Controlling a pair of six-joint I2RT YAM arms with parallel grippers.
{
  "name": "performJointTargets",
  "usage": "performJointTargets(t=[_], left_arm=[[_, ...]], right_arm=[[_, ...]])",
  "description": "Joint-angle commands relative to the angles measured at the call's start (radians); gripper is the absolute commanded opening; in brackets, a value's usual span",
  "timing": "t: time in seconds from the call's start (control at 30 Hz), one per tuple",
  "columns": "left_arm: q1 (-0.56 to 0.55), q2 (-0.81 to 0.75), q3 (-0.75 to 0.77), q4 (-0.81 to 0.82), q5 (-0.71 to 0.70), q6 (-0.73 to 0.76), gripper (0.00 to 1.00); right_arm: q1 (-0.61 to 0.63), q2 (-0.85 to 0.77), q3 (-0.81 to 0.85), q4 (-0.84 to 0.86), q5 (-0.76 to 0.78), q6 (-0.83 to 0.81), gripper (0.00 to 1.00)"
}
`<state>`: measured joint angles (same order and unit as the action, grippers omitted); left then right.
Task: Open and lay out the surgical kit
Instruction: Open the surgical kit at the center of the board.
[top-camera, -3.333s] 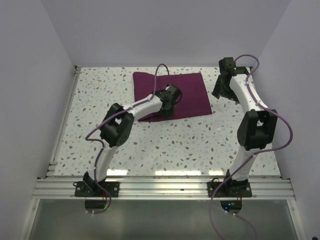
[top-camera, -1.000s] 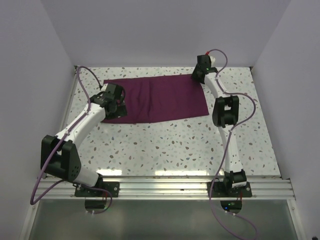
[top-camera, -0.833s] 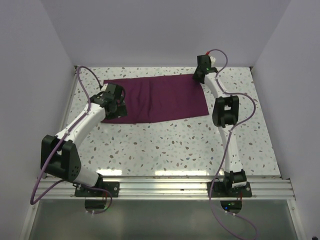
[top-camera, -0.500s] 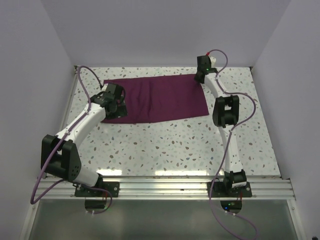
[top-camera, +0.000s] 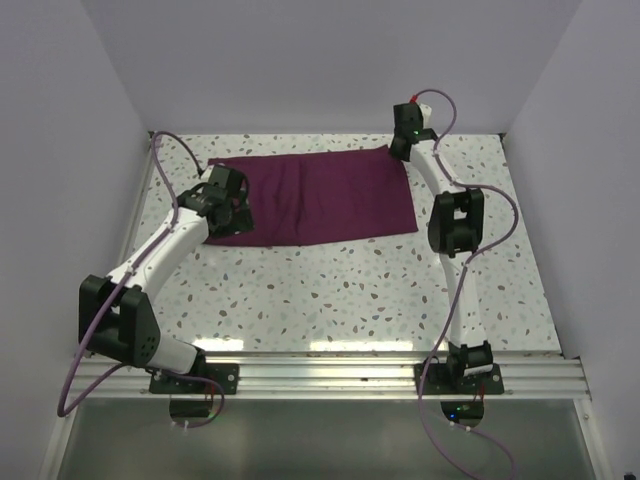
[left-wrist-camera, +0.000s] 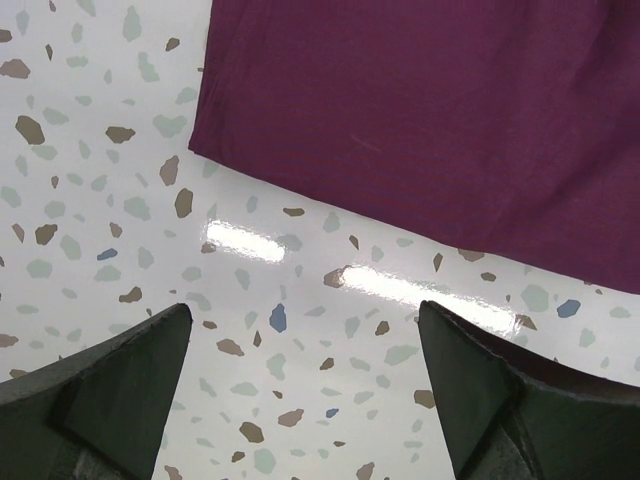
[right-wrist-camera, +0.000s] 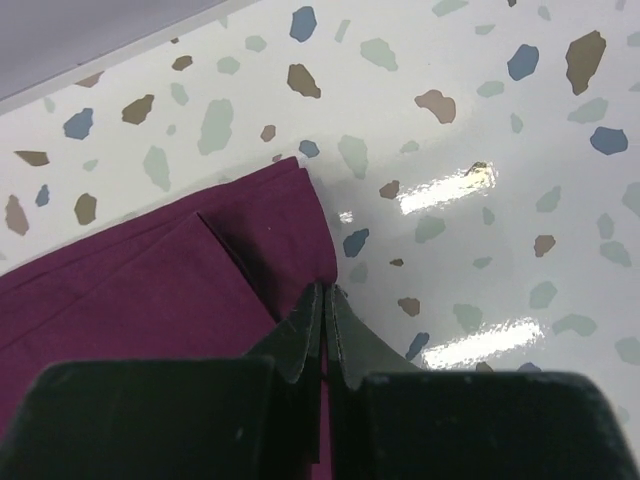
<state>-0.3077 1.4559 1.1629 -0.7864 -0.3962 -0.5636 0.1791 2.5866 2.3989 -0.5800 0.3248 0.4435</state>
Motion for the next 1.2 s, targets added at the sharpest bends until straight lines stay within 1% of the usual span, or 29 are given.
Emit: performJointTargets(t=[0.0, 0.13, 0.23, 0.37, 0.4, 0.47, 0.5, 0.53, 0.57, 0.6, 0.63, 0.67, 0.7, 0.73, 0.77, 0.8, 0.83, 0.87, 0.9, 0.93, 1.0, 1.03, 1.07, 1.13, 1.17], left_arm=[[0.009, -0.058, 0.009, 0.006, 0.002, 0.001, 1.00], [0.009, -0.075, 0.015, -0.004, 0.005, -0.001, 1.00], [0.007, -0.097, 0.011, -0.004, 0.010, -0.007, 1.00], [0.009, -0.132, -0.014, 0.027, 0.040, -0.007, 1.00], [0.009, -0.134, -0.019, 0.071, 0.059, -0.001, 1.00], [0.007, -0.128, -0.032, 0.146, 0.167, 0.024, 1.00], [0.004, -0.103, -0.032, 0.235, 0.213, 0.027, 1.00], [0.004, -0.082, -0.028, 0.277, 0.303, 0.025, 1.00], [-0.005, -0.051, 0.010, 0.326, 0.341, 0.021, 1.00], [-0.017, 0.030, 0.045, 0.332, 0.362, 0.015, 1.00], [-0.034, 0.076, 0.145, 0.322, 0.368, 0.013, 1.00], [-0.080, 0.124, 0.203, 0.279, 0.361, 0.016, 1.00], [-0.102, 0.208, 0.262, 0.254, 0.352, 0.022, 1.00], [-0.123, 0.242, 0.362, 0.230, 0.332, 0.033, 1.00], [-0.160, 0.271, 0.401, 0.196, 0.326, 0.036, 1.00], [-0.174, 0.311, 0.431, 0.185, 0.326, 0.037, 1.00], [-0.185, 0.319, 0.457, 0.179, 0.332, 0.037, 1.00], [-0.194, 0.322, 0.454, 0.179, 0.336, 0.033, 1.00], [-0.195, 0.308, 0.445, 0.182, 0.344, 0.028, 1.00], [-0.195, 0.296, 0.404, 0.188, 0.349, 0.021, 1.00], [-0.195, 0.249, 0.351, 0.211, 0.346, 0.021, 1.00], [-0.195, 0.232, 0.298, 0.219, 0.343, 0.022, 1.00], [-0.195, 0.218, 0.273, 0.226, 0.341, 0.027, 1.00], [-0.195, 0.193, 0.218, 0.227, 0.336, 0.033, 1.00], [-0.195, 0.187, 0.202, 0.225, 0.333, 0.034, 1.00]], right_arm=[[0.025, -0.140, -0.010, -0.030, 0.039, -0.034, 0.00], [0.034, -0.177, -0.043, -0.061, 0.048, -0.035, 0.00], [0.036, -0.226, -0.095, -0.073, 0.019, -0.031, 0.00], [0.057, -0.330, -0.216, -0.031, -0.093, -0.025, 0.00], [0.062, -0.371, -0.262, -0.017, -0.128, -0.025, 0.00], [0.080, -0.407, -0.325, -0.001, -0.150, -0.025, 0.00], [0.085, -0.428, -0.340, 0.002, -0.156, -0.026, 0.00], [0.092, -0.433, -0.352, 0.000, -0.147, -0.026, 0.00], [0.092, -0.430, -0.359, 0.002, -0.135, -0.025, 0.00], [0.091, -0.421, -0.348, -0.003, -0.109, -0.028, 0.00], [0.091, -0.374, -0.281, -0.041, -0.080, -0.037, 0.00], [0.086, -0.343, -0.226, -0.075, -0.052, -0.040, 0.00], [0.083, -0.300, -0.166, -0.107, -0.026, -0.043, 0.00], [0.073, -0.227, -0.108, -0.166, 0.037, -0.042, 0.00], [0.066, -0.183, 0.010, -0.197, 0.068, -0.037, 0.00], [0.059, -0.148, 0.067, -0.227, 0.109, -0.031, 0.18], [0.040, -0.096, 0.144, -0.266, 0.167, -0.011, 0.50], [0.030, -0.083, 0.160, -0.276, 0.192, -0.002, 0.97], [0.017, -0.080, 0.160, -0.276, 0.201, 0.009, 0.98], [-0.007, -0.088, 0.146, -0.271, 0.194, 0.020, 0.98], [-0.021, -0.147, 0.030, -0.186, 0.154, 0.029, 0.98], [-0.021, -0.173, -0.024, -0.078, 0.117, 0.009, 0.98], [-0.020, -0.209, -0.109, -0.025, 0.046, 0.005, 0.98], [-0.012, -0.211, -0.145, 0.049, -0.036, -0.005, 0.98], [-0.009, -0.195, -0.109, 0.061, -0.064, -0.006, 0.98]])
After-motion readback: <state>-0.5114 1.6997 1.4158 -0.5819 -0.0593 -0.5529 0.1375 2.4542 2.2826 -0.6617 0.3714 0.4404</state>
